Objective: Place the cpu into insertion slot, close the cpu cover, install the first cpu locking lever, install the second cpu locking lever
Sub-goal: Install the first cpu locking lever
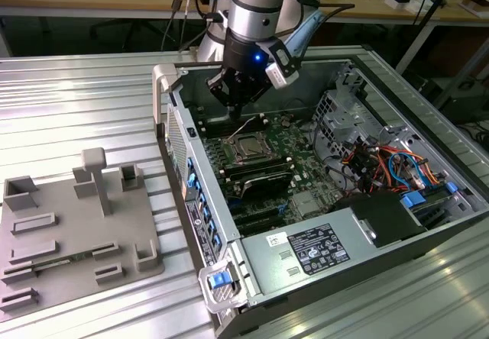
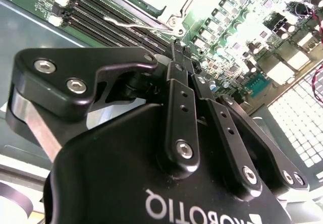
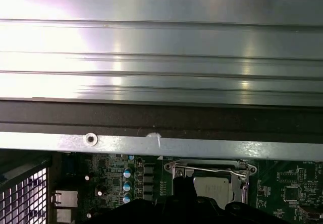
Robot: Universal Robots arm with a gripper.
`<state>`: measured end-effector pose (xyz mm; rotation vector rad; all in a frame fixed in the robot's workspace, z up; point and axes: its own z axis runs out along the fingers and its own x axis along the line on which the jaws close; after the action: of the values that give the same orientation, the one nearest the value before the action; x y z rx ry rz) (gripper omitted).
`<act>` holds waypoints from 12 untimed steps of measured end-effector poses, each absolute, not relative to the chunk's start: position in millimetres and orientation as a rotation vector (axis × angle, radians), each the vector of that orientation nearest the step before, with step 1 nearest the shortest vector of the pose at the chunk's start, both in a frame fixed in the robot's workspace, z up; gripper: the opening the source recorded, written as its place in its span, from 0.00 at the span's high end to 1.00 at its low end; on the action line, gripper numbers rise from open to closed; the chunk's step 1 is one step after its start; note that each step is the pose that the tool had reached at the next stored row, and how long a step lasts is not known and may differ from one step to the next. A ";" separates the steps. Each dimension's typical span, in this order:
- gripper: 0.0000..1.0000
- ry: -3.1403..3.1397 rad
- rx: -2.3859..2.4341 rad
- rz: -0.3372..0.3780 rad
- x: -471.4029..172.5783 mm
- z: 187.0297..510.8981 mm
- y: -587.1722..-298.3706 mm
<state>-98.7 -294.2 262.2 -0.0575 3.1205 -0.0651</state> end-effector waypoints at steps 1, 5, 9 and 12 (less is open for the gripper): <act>0.89 3.120 -0.058 -0.065 -98.7 262.1 -294.2; 0.89 3.121 -0.058 -0.065 -92.7 258.3 -293.8; 0.89 3.122 -0.058 -0.065 -86.1 252.2 -293.2; 0.89 3.123 -0.058 -0.065 -82.7 247.4 -293.1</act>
<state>-82.7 -293.1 247.4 -0.0579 3.1229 -0.0649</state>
